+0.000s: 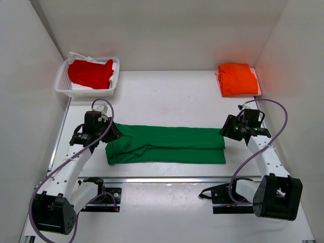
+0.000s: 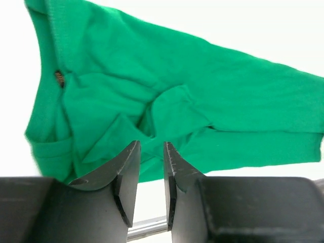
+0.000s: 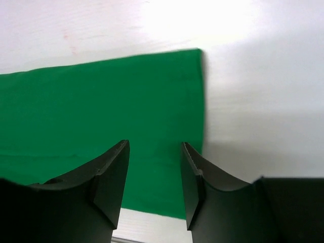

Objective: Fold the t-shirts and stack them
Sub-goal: Fold the other side of the tshirt into a rectangle, then rotate the tshirt 90 degrees

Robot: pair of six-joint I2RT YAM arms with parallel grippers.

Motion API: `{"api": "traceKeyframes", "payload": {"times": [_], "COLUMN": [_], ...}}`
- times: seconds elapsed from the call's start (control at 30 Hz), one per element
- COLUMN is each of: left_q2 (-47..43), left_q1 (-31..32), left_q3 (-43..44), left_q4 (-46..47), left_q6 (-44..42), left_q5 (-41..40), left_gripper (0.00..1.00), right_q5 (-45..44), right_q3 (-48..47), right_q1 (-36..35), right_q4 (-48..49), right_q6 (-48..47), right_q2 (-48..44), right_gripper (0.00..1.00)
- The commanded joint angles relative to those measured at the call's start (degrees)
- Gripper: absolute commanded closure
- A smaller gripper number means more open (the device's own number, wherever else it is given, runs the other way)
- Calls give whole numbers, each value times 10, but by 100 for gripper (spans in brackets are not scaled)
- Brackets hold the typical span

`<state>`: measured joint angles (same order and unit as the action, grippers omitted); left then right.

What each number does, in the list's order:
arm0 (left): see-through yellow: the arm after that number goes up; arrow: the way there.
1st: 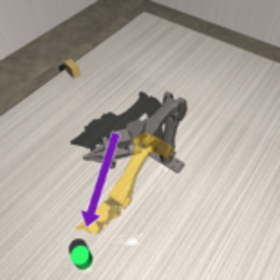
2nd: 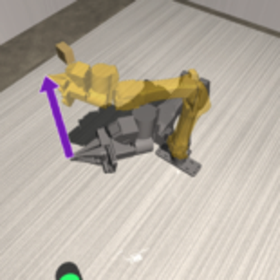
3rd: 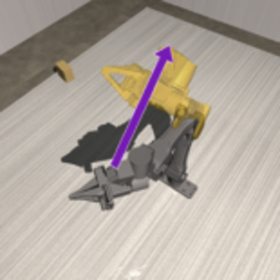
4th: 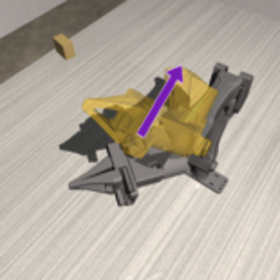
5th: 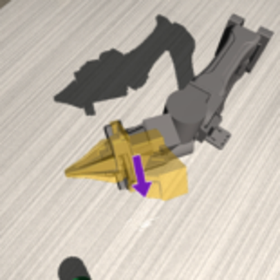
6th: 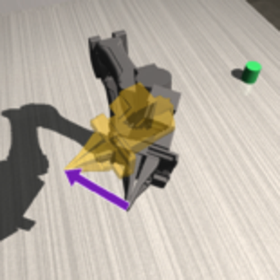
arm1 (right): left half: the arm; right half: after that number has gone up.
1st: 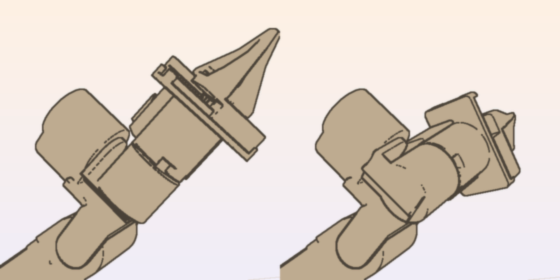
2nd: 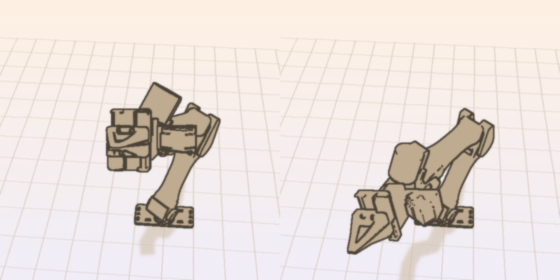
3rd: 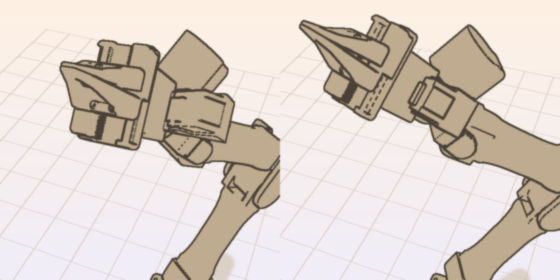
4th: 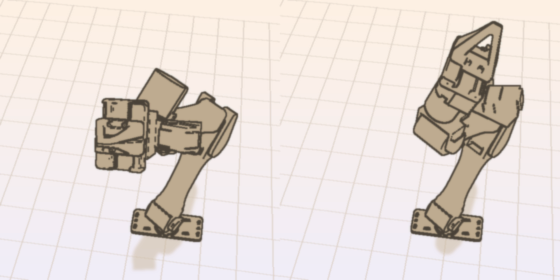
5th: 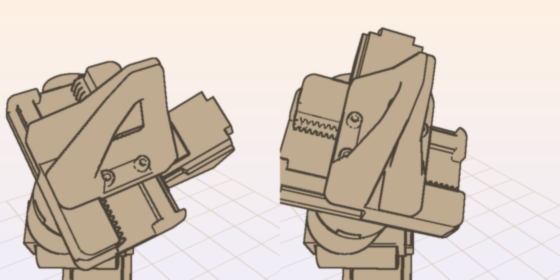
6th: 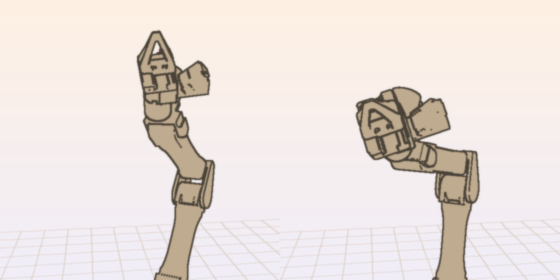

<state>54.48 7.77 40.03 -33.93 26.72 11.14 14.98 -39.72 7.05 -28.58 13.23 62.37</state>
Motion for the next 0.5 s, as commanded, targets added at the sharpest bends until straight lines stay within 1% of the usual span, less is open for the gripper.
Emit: {"api": "traceKeyframes", "payload": {"times": [0.0, 0.1, 0.13, 0.2, 0.3, 0.33, 0.37, 0.4, 0.47], "left_q2": [36, 86, 97, 151, 229, 269, 290, 335, 427], "left_q1": [35, 84, 96, 104, 117, 120, 126, 130, 135], "left_q3": [2, -18, -22, -21, 5, 26, 58, 75, 153], "left_q4": [4, 29, 30, 31, 32, 27, 24, 14, -2], "left_q6": [17, 37, 51, 59, 55, 54, 48, 46, 28], "left_q5": [10, -50, -60, -87, -110, -123, -131, -139, -140], "left_gripper": [64, 64, 64, 63, 63, 63, 63, 63, 66], "right_q5": [17, 17, 11, 2, -3, -2, -3, -6, -10], "right_q3": [-21, -18, -16, -12, 8, 16, 18, 25, 28], "right_q1": [-28, -66, -68, -104, -126, -127, -135, -147, -158], "right_q4": [44, 83, 91, 103, 108, 102, 92, 81, 57], "right_q6": [-3, 8, 11, 28, 48, 59, 66, 72, 86], "right_q2": [34, 80, 99, 119, 138, 148, 152, 155, 165], "right_gripper": [58, 60, 59, 57, 56, 55, 56, 56, 57]}}
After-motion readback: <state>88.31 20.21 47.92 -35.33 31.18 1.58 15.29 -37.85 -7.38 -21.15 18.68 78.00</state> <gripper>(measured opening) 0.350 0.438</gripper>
